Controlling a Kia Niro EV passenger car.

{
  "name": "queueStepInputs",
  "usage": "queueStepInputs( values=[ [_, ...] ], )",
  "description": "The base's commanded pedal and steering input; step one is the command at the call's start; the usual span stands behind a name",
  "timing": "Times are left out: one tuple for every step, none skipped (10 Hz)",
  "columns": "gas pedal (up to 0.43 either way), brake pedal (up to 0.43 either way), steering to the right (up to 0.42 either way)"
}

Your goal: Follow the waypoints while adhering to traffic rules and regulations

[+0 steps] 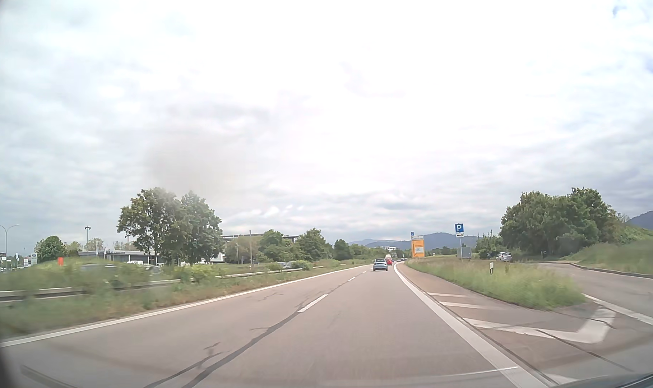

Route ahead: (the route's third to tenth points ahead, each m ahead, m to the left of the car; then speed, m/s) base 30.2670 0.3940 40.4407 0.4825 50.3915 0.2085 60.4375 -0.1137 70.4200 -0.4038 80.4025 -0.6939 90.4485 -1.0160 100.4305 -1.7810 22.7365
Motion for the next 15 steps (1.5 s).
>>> queueStepInputs(
  values=[
    [0.209, 0.0, 0.0],
    [0.209, 0.0, 0.001],
    [0.209, 0.0, 0.001],
    [0.209, 0.0, 0.001],
    [0.209, 0.0, 0.0],
    [0.209, 0.0, 0.001],
    [0.209, 0.0, 0.003],
    [0.197, 0.0, 0.003],
    [0.197, 0.0, 0.003],
    [0.197, 0.0, 0.003],
    [0.197, 0.0, 0.003],
    [0.197, 0.0, 0.003],
    [0.197, 0.0, 0.003],
    [0.197, 0.0, 0.003],
    [0.197, 0.0, 0.002]
  ],
)
